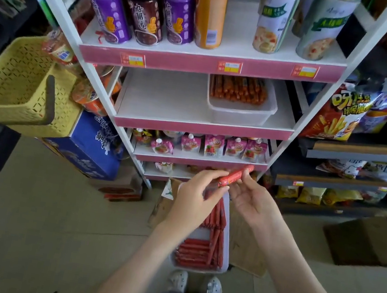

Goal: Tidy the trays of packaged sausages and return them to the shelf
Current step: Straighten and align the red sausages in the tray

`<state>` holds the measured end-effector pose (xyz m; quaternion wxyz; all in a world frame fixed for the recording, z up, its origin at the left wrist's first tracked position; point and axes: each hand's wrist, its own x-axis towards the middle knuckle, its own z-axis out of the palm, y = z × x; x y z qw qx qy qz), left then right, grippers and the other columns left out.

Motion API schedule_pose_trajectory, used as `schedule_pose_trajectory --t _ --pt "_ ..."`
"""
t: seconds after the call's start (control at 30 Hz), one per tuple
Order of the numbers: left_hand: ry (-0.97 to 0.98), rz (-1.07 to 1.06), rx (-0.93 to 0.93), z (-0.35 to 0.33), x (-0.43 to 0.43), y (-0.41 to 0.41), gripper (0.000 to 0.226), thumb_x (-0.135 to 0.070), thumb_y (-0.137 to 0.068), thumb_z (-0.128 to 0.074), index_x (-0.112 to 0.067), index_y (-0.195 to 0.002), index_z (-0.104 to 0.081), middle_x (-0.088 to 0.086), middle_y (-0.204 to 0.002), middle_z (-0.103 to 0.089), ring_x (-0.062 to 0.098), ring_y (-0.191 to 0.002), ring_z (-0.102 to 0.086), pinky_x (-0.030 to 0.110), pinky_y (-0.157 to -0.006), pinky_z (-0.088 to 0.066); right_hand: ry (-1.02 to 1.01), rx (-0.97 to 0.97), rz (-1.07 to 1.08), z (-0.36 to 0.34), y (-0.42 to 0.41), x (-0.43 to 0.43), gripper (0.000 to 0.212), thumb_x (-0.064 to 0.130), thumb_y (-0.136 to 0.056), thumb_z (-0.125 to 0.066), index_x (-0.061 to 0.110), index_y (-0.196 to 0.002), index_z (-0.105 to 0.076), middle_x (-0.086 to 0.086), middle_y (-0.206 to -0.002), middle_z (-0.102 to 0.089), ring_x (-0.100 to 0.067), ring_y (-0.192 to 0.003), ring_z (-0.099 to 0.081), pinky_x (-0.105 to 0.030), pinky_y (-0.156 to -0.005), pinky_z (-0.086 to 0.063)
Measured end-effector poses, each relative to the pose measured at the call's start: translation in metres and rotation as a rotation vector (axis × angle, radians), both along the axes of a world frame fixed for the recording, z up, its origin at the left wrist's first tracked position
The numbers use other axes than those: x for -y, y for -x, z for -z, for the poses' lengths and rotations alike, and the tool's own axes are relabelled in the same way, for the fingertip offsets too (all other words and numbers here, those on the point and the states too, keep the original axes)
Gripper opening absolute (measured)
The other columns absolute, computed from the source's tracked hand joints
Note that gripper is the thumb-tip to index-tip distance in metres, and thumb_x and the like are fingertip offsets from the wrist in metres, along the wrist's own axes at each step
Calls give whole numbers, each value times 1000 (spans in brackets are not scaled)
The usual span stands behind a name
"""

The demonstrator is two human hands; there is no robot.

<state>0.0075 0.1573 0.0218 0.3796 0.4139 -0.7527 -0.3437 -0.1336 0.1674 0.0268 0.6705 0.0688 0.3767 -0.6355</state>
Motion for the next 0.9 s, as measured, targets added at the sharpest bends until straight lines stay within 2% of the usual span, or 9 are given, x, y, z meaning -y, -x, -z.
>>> schedule_pose_trajectory --t 0.13,0.3,0.4,0.47,0.6,0.7,0.77,0.83,0.9 --pt "-62 -159 33 41 3 -4 28 -29 -90 -57 -14 -113 -63 -11 -104 -64 0 -91 -62 13 -79 -50 -40 -157 -184 46 6 -1 25 23 -99 -44 7 -110 -60 -10 -102 -70 -17 -92 -70 -28 -76 -59" --pt "-296 -392 42 136 14 -23 14 -6 -86 -66 -9 -95 -56 -4 -98 -55 9 -87 -65 25 -76 -57 -243 -604 -428 156 10 -24 26 5 -91 -59 3 -117 -61 -12 -106 -68 -20 -93 -69 -35 -86 -56" --pt "-179 -349 255 203 25 -33 10 -14 -88 -60 -9 -94 -54 2 -94 -51 19 -82 -60 35 -71 -57 -310 -1000 -762 234 -2 -43 30 3 -92 -58 8 -121 -62 -4 -109 -68 -18 -100 -65 -24 -87 -49" --pt "-70 -248 396 245 30 -35 11 -21 -87 -49 -14 -95 -49 7 -95 -56 22 -82 -59 30 -67 -53 -267 -1164 -972 278 -16 -54 34 2 -93 -54 11 -125 -59 -5 -118 -64 -16 -104 -59 -15 -88 -39" --pt "177 -63 700 310 43 -32 11 -9 -79 -53 -7 -85 -62 8 -84 -63 22 -68 -55 30 -54 -43 -2 -1421 -1201 353 -40 -52 46 6 -95 -46 13 -140 -44 -8 -134 -54 -23 -124 -49 -24 -104 -29" --pt "204 7 966 358 41 -33 14 -6 -75 -52 -10 -80 -64 6 -76 -65 28 -78 -64 37 -75 -43 19 -1624 -1431 394 -47 -43 53 6 -90 -41 10 -143 -37 -10 -135 -51 -30 -125 -46 -38 -110 -26" --pt "121 7 1103 381 35 -36 10 -10 -71 -69 -12 -79 -64 6 -79 -69 26 -97 -64 39 -91 -35 -13 -1799 -1502 414 -51 -43 51 6 -80 -42 4 -130 -52 -15 -118 -59 -36 -107 -57 -46 -101 -37" --pt "48 14 1170 393 29 -40 26 -15 -62 -83 -11 -80 -65 6 -89 -71 23 -109 -62 41 -98 -29 -14 -1964 -1459 424 -54 -41 39 6 -71 -56 7 -109 -65 -12 -100 -62 -33 -92 -61 -45 -87 -47" --pt "42 15 1205 395 26 -42 27 -26 -66 -83 -11 -83 -67 6 -98 -70 22 -114 -59 42 -102 -26 16 -2004 -1477 429 -53 -39 32 7 -74 -58 9 -105 -65 -10 -105 -59 -31 -99 -56 -43 -88 -43"
